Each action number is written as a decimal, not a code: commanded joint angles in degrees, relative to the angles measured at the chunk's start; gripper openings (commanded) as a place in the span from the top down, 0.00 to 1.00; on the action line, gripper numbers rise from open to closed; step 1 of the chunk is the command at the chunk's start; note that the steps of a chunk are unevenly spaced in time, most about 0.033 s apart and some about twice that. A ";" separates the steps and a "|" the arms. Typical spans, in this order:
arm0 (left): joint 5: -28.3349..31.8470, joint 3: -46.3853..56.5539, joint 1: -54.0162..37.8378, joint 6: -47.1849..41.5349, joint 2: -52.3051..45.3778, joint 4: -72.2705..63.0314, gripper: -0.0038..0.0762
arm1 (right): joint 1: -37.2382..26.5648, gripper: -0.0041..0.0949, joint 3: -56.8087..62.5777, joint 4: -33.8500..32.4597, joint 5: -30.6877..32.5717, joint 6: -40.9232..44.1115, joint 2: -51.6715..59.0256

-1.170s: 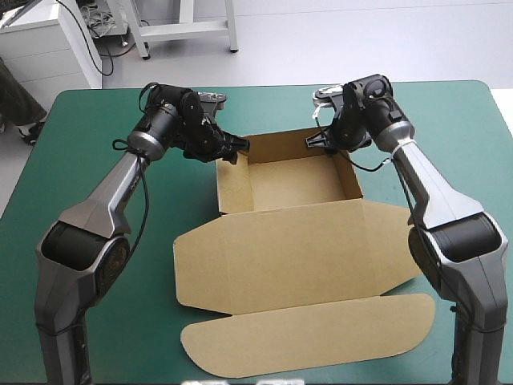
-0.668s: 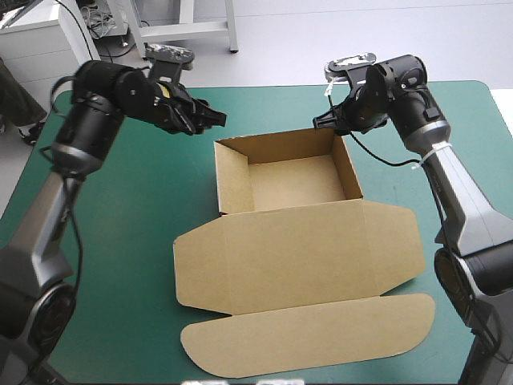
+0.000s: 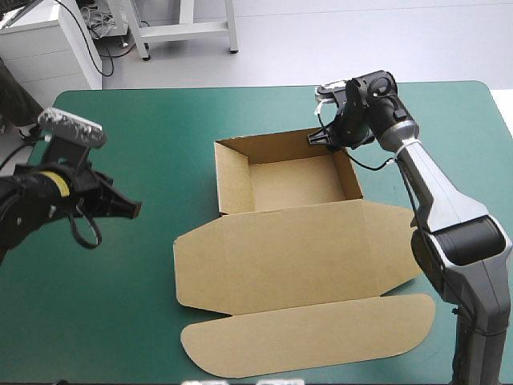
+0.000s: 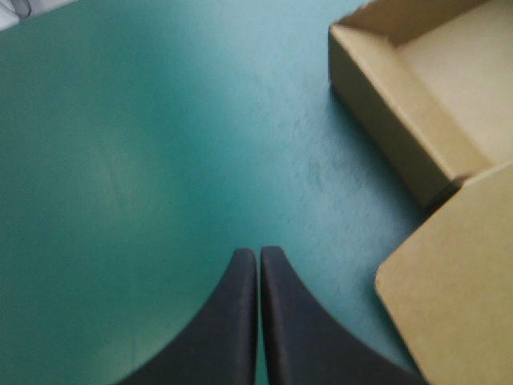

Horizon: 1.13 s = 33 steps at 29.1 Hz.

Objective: Fold the box

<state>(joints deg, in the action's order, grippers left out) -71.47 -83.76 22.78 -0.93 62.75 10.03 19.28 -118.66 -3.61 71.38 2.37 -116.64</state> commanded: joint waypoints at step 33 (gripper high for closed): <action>6.08 51.31 0.19 -4.23 -57.92 -0.76 0.96 | -26.06 0.98 -1.55 -16.35 0.45 0.25 -2.51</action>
<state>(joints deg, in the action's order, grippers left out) -67.98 -31.28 22.78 -4.58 3.86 8.56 0.32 -118.68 -12.91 70.75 3.55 -122.67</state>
